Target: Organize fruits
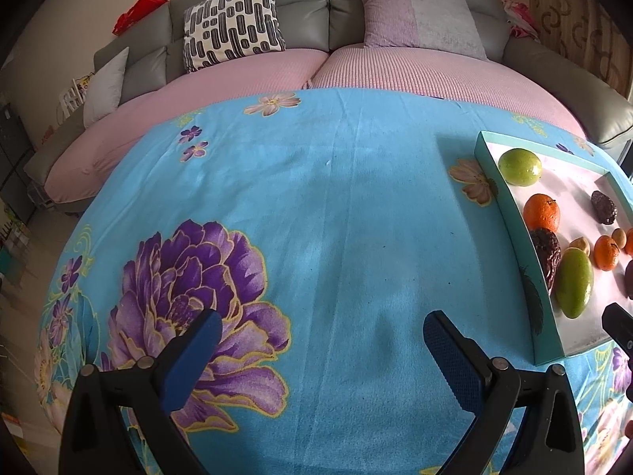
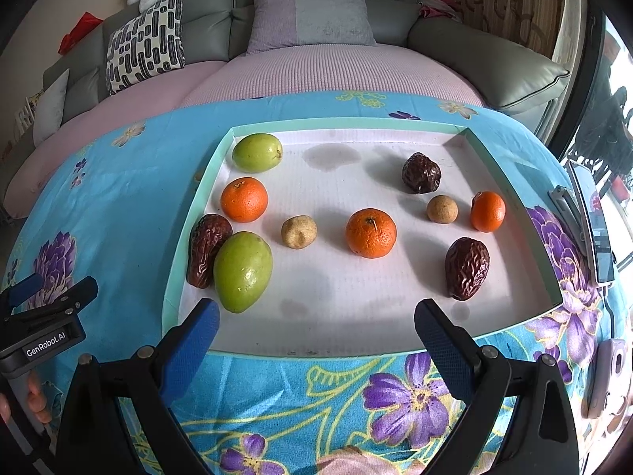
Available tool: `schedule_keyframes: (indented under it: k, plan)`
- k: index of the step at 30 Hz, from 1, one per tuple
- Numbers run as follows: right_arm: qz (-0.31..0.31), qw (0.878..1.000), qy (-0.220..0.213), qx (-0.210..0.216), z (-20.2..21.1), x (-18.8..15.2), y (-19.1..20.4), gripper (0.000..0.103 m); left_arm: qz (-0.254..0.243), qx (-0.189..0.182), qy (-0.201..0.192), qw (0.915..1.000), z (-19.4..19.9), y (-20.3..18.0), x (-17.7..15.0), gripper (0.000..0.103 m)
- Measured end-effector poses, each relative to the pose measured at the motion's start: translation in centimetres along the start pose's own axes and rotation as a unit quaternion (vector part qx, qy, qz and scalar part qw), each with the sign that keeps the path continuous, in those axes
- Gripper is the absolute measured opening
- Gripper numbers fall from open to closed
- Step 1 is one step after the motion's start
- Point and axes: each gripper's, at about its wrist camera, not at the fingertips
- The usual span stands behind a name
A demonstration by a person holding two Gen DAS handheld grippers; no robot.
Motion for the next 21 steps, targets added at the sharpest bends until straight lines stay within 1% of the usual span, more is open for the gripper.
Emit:
schedule_keyframes:
  k: [21]
  plan:
    - [0.004,1.0,0.006,-0.005,-0.33,-0.14,0.15,0.099,0.003,-0.004,0.008,1.0,-0.28,0.18,-0.1,0.103]
Point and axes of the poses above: each gripper's, at about its wrist camera, not at the fingertips, and z roughly against the way its jaws point, y to its left, x to its top, and after that the axes turned 2 degrees about -z, right-handed
